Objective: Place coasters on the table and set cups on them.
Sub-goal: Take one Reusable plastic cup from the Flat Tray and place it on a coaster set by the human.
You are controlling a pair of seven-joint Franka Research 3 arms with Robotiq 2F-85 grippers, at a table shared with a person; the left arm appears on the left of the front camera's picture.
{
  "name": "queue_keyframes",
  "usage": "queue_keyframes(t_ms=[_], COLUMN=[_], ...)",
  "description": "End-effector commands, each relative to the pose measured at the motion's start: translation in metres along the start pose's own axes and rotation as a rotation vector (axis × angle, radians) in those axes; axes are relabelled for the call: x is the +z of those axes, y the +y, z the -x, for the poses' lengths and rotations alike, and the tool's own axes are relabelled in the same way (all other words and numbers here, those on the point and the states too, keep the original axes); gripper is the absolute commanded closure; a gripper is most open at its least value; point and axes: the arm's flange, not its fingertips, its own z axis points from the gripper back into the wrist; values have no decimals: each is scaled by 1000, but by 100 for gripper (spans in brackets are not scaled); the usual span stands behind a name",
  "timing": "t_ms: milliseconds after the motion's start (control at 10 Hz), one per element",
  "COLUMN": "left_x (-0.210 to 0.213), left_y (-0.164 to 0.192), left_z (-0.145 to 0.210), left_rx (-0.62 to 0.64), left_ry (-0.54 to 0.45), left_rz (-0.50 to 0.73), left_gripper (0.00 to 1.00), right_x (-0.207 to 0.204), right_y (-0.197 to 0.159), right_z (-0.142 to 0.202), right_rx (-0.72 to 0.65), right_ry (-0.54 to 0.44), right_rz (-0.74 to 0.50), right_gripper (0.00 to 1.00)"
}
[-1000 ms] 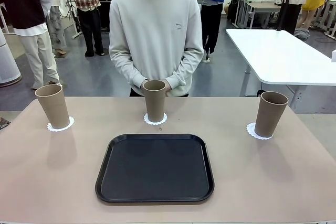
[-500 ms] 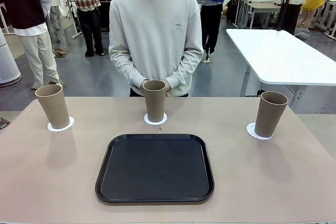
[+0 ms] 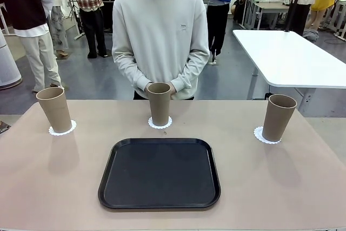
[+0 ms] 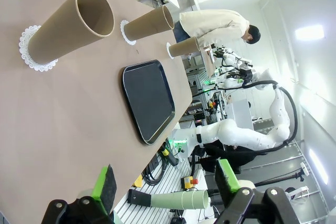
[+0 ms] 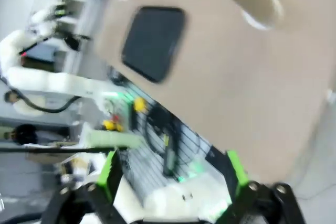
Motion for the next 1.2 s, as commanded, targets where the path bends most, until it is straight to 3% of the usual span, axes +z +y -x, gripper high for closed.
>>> queue_keyframes(t_ms=[0,300,1100], left_x=[2,2,2], left_y=[-2,-2,-2], left_z=[0,0,0], left_rx=[-3,-3,-3], left_ry=[-6,-6,-6], left_rz=[2,2,2], left_gripper=[0,0,0], right_x=[17,26,18], right_y=[-26,-43,-100], right_z=[-1,15,42], right_rx=[130,186,-23], right_ry=[-83,-93,-79], right_rz=[-243,-290,-197], right_gripper=[0,0,0])
